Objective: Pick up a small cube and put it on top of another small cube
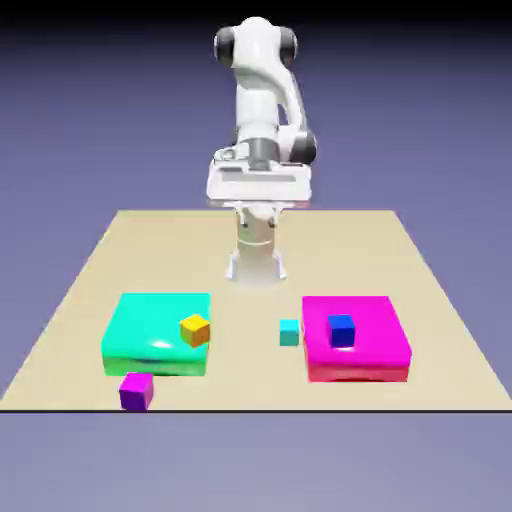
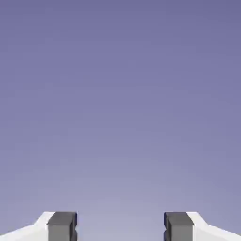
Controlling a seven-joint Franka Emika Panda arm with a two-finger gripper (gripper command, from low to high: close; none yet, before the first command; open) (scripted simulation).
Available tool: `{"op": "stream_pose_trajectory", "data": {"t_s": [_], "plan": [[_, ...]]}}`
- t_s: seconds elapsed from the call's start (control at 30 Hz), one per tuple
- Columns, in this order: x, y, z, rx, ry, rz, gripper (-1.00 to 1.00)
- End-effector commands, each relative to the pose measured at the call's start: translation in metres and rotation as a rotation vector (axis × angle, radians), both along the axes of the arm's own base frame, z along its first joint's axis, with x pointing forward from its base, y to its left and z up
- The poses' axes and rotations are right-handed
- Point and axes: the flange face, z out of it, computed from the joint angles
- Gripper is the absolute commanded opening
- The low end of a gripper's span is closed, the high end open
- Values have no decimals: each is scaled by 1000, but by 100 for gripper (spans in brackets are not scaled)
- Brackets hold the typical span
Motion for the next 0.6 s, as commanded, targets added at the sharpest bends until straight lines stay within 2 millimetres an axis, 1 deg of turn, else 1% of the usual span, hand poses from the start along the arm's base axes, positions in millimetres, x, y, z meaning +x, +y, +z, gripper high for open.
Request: {"op": "stream_pose_trajectory", "data": {"t_s": [0.0, 0.1, 0.23, 0.4, 0.57], "plan": [[2, -5, -13, 51, 51, -37, 0], [3, -16, -53, 197, 204, -148, 0], [-2, -25, -105, 378, 407, -304, 0], [-18, -29, -166, 587, 649, -510, 0], [-41, -28, -217, 780, 865, -731, 0]]}}
